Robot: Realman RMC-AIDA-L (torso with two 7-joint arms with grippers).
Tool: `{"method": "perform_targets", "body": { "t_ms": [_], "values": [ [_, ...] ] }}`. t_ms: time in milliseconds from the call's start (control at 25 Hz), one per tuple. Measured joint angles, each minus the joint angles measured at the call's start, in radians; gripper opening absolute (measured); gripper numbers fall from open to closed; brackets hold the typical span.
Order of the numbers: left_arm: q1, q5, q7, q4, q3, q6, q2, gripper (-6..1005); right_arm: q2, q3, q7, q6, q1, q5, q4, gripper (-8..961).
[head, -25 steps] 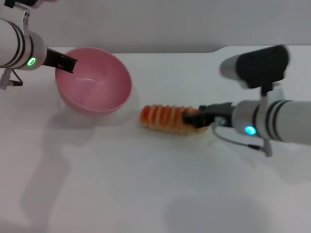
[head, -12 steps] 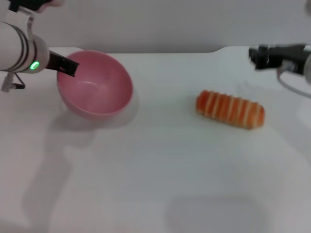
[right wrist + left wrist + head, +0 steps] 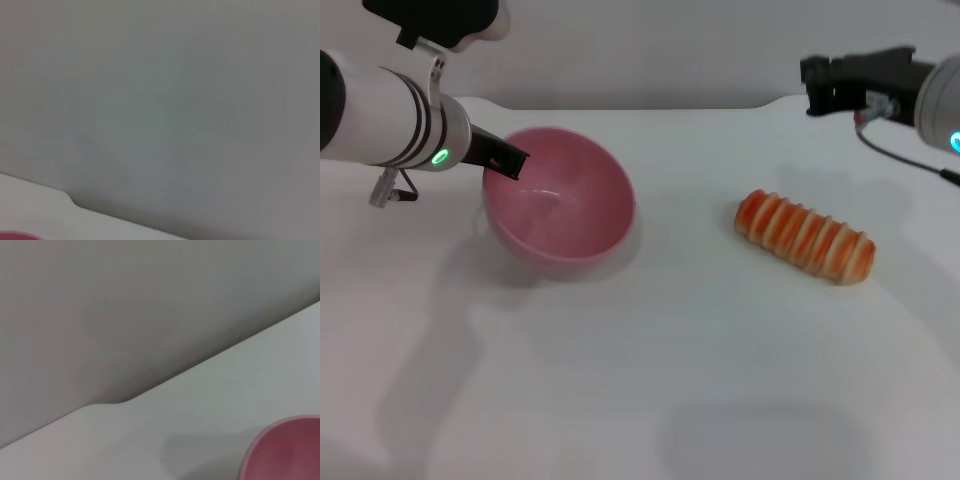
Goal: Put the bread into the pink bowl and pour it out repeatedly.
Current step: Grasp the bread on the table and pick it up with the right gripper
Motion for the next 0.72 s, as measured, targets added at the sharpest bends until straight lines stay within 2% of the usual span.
{"method": "perform_targets", "body": {
  "t_ms": [120, 360, 720],
  "values": [
    [-0.001, 0.000, -0.005, -0.001, 0.000, 0.000, 0.001, 47, 0.001, -0.003, 0.013, -0.037, -0.011, 0.005, 0.059, -2],
    [-0.004, -0.001, -0.008, -0.001, -0.001, -0.001, 0.006, 47, 0.001, -0.007, 0.007, -0.078, -0.036, -0.001, 0.095, 64],
    [-0.012, 0.000, -0.007, -0.011, 0.001, 0.001, 0.006, 47, 0.000, -0.039, 0.008, -0.130, -0.040, 0.005, 0.192, 430]
  ]
}}
